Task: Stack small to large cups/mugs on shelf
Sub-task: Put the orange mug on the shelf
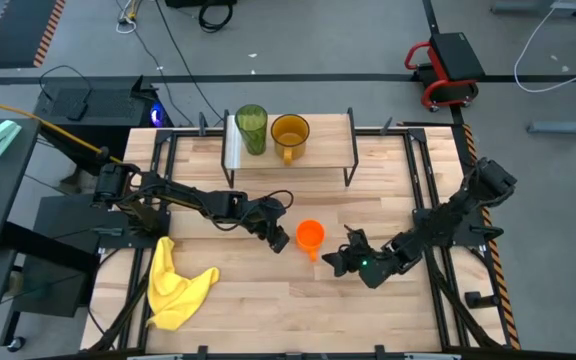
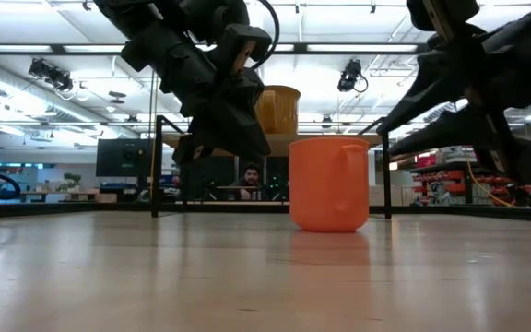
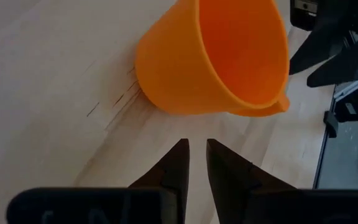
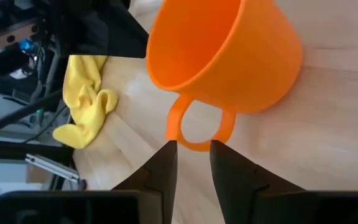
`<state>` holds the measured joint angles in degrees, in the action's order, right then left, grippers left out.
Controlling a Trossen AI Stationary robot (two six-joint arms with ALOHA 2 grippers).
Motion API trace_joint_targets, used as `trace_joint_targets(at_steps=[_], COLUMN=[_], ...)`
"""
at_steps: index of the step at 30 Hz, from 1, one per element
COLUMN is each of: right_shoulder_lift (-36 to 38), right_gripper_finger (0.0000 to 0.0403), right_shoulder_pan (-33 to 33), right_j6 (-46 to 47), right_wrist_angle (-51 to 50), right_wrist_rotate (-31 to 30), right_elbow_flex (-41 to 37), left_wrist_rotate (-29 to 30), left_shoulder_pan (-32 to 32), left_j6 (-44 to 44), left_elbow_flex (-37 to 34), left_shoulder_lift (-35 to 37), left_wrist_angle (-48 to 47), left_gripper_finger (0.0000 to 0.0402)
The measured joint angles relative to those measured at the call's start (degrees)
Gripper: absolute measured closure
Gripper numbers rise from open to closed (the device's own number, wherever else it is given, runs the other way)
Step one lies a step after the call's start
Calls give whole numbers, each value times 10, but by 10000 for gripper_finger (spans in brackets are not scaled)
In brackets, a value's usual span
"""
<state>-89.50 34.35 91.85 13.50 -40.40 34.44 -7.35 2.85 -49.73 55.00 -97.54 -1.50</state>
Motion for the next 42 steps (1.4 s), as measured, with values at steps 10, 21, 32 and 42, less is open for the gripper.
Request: trace_joint_targets(at_steps=[10,21,32,42], right_shoulder_lift=[-14,-21,-21,-21], right_gripper_finger=[304,304,304,304], right_shoulder_pan=[-20,-40,-71,-81], right_j6=[-40,-65,-99,-123], right_wrist_angle=[119,175,198,208], right_wrist_rotate=[30,55,97,128], right_elbow_flex=[-42,-66,-66,-58], left_wrist_rotate=[2,2,2,2], left_shoulder_pan=[0,0,0,0], left_j6=[-12,-17,-20,-33], left_elbow_flex=[0,0,0,0], left_shoulder_lift=[0,0,0,0], left_wrist_angle=[1,1,1,2], left_gripper_finger=[331,339,332,339])
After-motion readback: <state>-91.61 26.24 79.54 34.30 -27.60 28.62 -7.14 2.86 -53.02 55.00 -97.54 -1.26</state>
